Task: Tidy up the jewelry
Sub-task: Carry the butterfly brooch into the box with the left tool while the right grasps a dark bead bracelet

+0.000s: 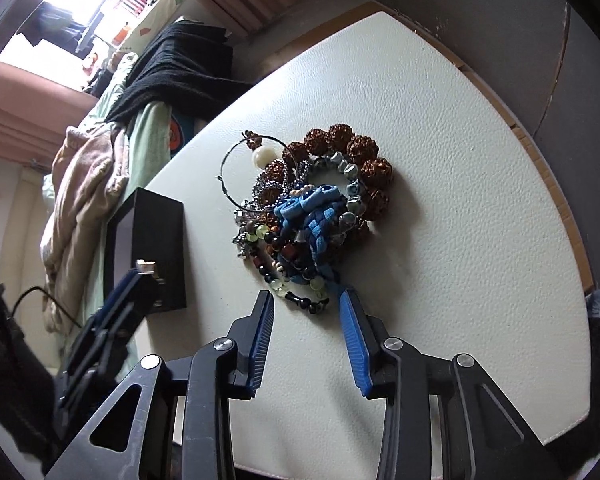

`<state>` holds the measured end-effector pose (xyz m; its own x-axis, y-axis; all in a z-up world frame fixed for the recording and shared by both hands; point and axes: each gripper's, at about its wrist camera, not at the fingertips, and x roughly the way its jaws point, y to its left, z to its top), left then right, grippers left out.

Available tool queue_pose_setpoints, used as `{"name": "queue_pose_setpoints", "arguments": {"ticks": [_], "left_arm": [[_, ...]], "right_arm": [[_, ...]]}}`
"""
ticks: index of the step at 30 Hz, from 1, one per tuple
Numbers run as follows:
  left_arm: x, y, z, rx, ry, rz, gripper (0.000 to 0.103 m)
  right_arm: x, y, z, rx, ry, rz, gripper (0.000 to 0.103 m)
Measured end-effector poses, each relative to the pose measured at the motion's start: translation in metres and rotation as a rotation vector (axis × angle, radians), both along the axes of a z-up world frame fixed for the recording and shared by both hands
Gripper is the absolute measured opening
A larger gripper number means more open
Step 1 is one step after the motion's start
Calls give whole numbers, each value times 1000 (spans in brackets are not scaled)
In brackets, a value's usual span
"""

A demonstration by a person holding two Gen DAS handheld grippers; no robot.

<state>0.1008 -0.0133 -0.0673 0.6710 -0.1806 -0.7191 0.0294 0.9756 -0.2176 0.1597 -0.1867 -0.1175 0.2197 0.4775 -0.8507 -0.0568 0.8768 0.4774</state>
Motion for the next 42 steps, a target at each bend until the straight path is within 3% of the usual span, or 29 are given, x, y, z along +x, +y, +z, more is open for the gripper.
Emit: {"name": "queue_pose_setpoints", "arguments": {"ticks": [9,14,16,21,32,42], "left_arm": [[-18,16,9,-8,-20,36,37],[-26,13,11,22,-26,30,37],[-28,13,12,30,-27,30,37],[-30,12,13,38,-29,26,37],[-37,32,26,4,-77,81,37],[-28,69,33,-42,-112,179,37]], "right_arm": [[-3,13,3,-110,-48,-19,37],[-2,24,4,-210,-92,-23,28],[-4,21,6,-220,-88,-44,9],[-10,8,22,-136,-110,-60,9],[-24,-8,54,164,-176,-10,9],[-25,19,67,251,-248,38,9]]}}
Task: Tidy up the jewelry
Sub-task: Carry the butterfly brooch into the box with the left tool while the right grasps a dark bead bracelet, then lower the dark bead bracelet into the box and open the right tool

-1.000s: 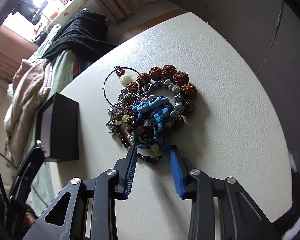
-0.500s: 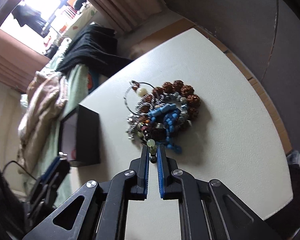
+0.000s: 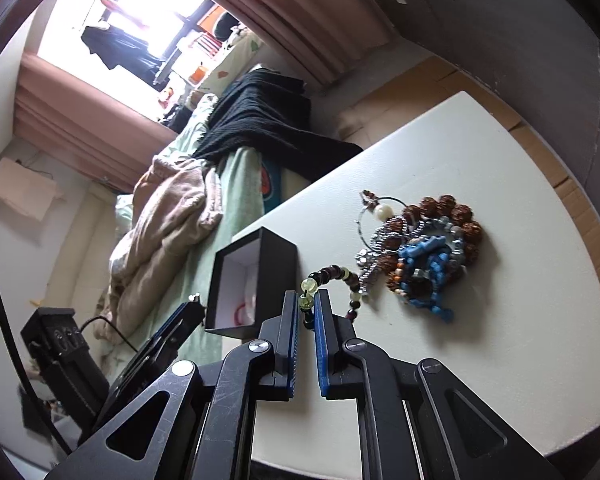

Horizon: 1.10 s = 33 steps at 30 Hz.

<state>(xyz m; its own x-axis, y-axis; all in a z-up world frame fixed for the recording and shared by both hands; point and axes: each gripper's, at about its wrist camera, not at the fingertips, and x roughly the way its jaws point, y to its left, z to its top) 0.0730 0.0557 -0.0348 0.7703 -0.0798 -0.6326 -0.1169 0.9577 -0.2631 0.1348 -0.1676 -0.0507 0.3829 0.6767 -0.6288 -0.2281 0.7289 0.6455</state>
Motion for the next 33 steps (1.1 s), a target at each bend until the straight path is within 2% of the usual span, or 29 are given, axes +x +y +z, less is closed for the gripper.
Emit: {"name": "queue_pose_setpoints", "arguments": {"ticks": [4,7,10,11,13,14,23,33], "left_arm": [[11,10,-3,-30,-3,21,37],[19,13,-6,-20,7,48,37],[29,17,-11,-42,25,40,39],[32,18,-13,-51,39,37,41],[36,20,-18,-68,78,38,57],[36,20,-18,-74,80,39,59],[20,36,-10,-85,59,113,63],[1,62,6,-46,15,188,64]], "right_arm": [[2,11,0,6,-12,12,9],[4,17,-2,11,-16,20,9],[7,22,-2,15,-20,27,9],[9,22,-2,19,-20,29,9],[11,25,-2,30,-26,34,9],[12,26,-2,33,-30,38,9],[15,53,9,86,-94,86,9],[14,97,16,163,-140,152,9]]}}
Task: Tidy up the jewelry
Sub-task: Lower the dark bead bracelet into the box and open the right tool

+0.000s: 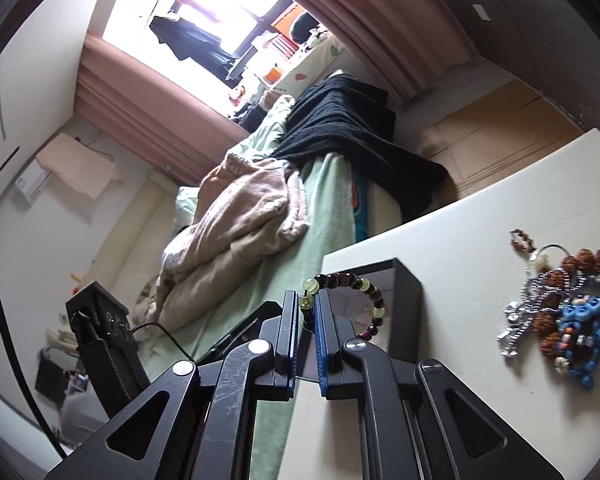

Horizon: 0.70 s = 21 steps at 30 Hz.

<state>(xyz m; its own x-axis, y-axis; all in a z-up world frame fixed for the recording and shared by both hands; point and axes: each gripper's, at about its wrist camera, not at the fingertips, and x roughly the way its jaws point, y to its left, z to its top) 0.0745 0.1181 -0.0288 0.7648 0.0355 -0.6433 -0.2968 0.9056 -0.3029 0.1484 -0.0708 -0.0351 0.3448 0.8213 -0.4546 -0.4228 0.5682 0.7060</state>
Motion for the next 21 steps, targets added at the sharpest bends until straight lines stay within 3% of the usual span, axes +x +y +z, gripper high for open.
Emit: {"name": "queue_pose_setpoints", "arguments": {"ticks": [5,10,18,21], "left_arm": [[-6,15,4,-8,-8,26,64],[-9,27,2,-71,-13,38,64],[-14,41,1,-125,-22,61,64],[-12,45,-3,-179,-15,63,64]], "right_arm": [[3,9,-5,6,17,5,9],[6,16,-14,0,35,2,9],[6,22,-21,-92,29,-16,9],[4,25,-22,-119,25,-23,10]]}}
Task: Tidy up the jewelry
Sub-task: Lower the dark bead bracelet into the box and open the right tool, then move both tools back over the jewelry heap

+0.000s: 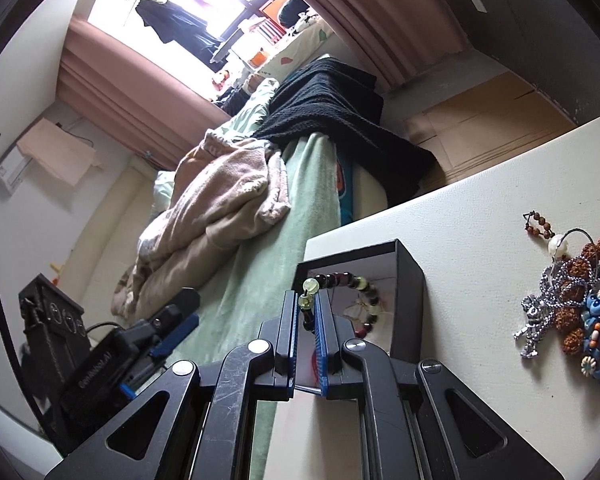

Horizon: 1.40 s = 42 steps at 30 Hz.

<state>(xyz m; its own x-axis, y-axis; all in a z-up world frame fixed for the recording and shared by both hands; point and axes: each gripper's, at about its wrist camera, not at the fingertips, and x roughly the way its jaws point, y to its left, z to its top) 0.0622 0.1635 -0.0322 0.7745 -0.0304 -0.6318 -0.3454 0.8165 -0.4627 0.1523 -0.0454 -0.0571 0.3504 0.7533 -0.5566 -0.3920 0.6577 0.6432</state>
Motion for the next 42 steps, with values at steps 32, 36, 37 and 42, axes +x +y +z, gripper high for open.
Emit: {"name": "queue_pose_setpoints", "arguments": {"ticks": [32,36,37,42], "left_arm": [[3,-106,2,70,-10,-164,90],[3,-128,9,109,-34,-202,95],[3,-133,10,104,-36,-214,95],[4,-155,14,82,-7,-243,95]], "right_arm": [[-22,-119,22,-185,34,-223,86],[-28,-137,28,-179,40,-231,87],[-30,-142,30,-188,27,-235,92],[-31,-169,32,-164,46,-286,94]]}}
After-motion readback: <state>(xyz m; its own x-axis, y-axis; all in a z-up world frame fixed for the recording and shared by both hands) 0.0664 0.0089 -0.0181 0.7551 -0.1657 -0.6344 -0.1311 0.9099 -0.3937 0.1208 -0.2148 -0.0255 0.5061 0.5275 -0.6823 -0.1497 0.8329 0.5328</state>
